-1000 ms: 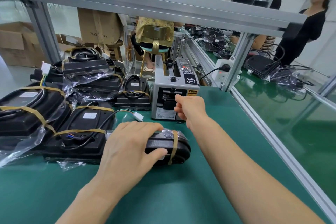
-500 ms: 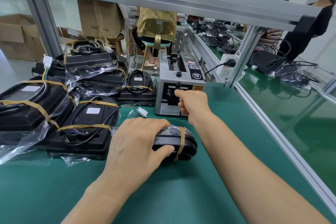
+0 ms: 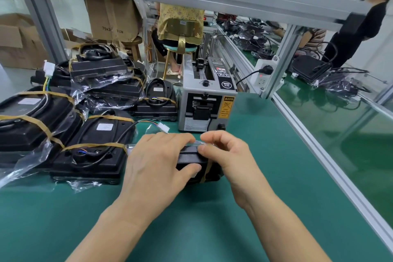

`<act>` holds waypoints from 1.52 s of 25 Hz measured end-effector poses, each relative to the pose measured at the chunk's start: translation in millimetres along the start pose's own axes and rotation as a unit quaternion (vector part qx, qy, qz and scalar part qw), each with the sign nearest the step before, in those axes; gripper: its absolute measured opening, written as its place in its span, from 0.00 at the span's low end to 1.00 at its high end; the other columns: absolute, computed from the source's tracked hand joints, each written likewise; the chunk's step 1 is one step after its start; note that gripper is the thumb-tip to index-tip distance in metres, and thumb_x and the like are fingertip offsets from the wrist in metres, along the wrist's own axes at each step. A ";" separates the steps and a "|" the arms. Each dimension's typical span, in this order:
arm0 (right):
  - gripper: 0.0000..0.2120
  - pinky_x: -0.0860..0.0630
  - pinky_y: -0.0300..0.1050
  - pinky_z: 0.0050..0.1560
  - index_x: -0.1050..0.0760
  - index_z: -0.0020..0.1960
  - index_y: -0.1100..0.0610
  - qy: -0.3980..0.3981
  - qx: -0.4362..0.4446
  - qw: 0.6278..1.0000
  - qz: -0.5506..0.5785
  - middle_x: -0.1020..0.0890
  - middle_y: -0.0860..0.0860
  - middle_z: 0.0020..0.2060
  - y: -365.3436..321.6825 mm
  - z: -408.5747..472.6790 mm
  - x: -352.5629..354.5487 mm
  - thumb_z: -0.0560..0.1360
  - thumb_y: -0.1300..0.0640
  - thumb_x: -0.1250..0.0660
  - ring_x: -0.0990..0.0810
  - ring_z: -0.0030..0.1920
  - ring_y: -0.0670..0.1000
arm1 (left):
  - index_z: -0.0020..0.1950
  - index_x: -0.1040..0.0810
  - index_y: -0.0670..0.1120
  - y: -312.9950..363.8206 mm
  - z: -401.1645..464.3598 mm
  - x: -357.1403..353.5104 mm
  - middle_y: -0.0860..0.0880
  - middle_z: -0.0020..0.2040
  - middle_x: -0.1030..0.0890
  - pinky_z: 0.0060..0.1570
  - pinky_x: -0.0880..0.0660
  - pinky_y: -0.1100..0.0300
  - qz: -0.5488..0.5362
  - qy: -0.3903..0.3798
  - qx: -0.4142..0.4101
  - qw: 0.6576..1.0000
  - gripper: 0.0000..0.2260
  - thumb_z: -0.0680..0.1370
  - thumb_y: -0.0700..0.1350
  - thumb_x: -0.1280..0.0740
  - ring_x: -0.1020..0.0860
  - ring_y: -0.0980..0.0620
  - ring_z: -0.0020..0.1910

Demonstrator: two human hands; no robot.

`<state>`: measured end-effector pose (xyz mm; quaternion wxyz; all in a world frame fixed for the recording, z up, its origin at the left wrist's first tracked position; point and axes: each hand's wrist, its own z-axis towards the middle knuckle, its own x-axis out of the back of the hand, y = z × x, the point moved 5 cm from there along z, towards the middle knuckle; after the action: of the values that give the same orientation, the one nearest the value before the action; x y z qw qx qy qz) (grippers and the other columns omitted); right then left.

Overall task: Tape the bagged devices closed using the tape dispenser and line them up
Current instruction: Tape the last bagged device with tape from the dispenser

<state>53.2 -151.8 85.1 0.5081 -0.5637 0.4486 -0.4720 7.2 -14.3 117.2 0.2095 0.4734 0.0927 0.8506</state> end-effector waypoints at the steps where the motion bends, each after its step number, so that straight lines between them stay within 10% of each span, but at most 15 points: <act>1: 0.08 0.29 0.38 0.43 0.20 0.41 0.50 -0.004 -0.015 1.000 0.020 0.20 0.44 0.36 2.1 1.3 0.3 0.71 0.64 0.29 0.24 0.39 0.44 | 0.48 0.19 0.49 0.8 -0.5 0.1 0.54 0.39 0.18 0.42 0.36 0.62 0.000 0.001 0.001 1.000 0.17 0.61 0.54 0.27 0.22 0.49 0.37; 5: 0.07 0.28 0.32 0.43 0.20 0.46 0.50 -0.043 0.002 0.998 0.046 0.18 0.42 0.40 9.4 -1.3 2.1 0.69 0.59 0.29 0.22 0.40 0.40 | 0.59 0.21 0.46 -0.6 -5.7 1.3 0.53 0.44 0.18 0.46 0.30 0.61 0.065 -0.037 -0.015 0.997 0.32 0.56 0.52 0.21 0.21 0.48 0.41; 11: 0.38 0.38 0.27 0.64 0.30 0.66 0.42 -0.108 0.064 0.975 -0.183 0.25 0.35 0.63 33.4 -22.4 27.4 0.58 0.49 0.21 0.30 0.65 0.34 | 0.50 0.17 0.45 -14.2 -2.9 10.7 0.50 0.41 0.16 0.60 0.33 0.43 0.211 -0.055 -0.069 0.974 0.35 0.43 0.46 0.20 0.18 0.45 0.44; 18: 0.30 0.33 0.35 0.62 0.28 0.64 0.44 -0.039 0.183 0.963 -0.196 0.25 0.42 0.59 33.2 -24.9 21.5 0.66 0.61 0.22 0.27 0.61 0.42 | 0.42 0.17 0.47 -32.3 -6.5 26.7 0.51 0.35 0.20 0.56 0.37 0.48 0.226 -0.048 -0.092 0.969 0.31 0.43 0.58 0.19 0.19 0.45 0.38; 30: 0.34 0.34 0.40 0.68 0.34 0.69 0.45 -0.001 0.394 0.889 -0.234 0.29 0.46 0.69 -10.8 -53.5 26.4 0.66 0.51 0.24 0.30 0.70 0.51 | 0.52 0.27 0.43 -28.6 -49.3 61.5 0.47 0.53 0.19 0.60 0.27 0.58 -0.020 0.223 -0.192 0.955 0.15 0.68 0.40 0.28 0.22 0.48 0.53; 38: 0.18 0.32 0.36 0.66 0.26 0.60 0.49 -0.022 0.457 0.857 -0.237 0.27 0.50 0.63 -52.1 -56.1 5.0 0.71 0.48 0.30 0.28 0.67 0.48 | 0.48 0.30 0.50 -33.7 -69.3 79.8 0.50 0.63 0.23 0.70 0.45 0.40 0.045 0.273 -0.140 0.951 0.17 0.64 0.52 0.29 0.30 0.47 0.66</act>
<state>-0.1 -161.0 139.5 0.5910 -0.3675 0.0242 -0.7177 -79.3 54.1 129.3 0.2018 0.1926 0.0050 0.9603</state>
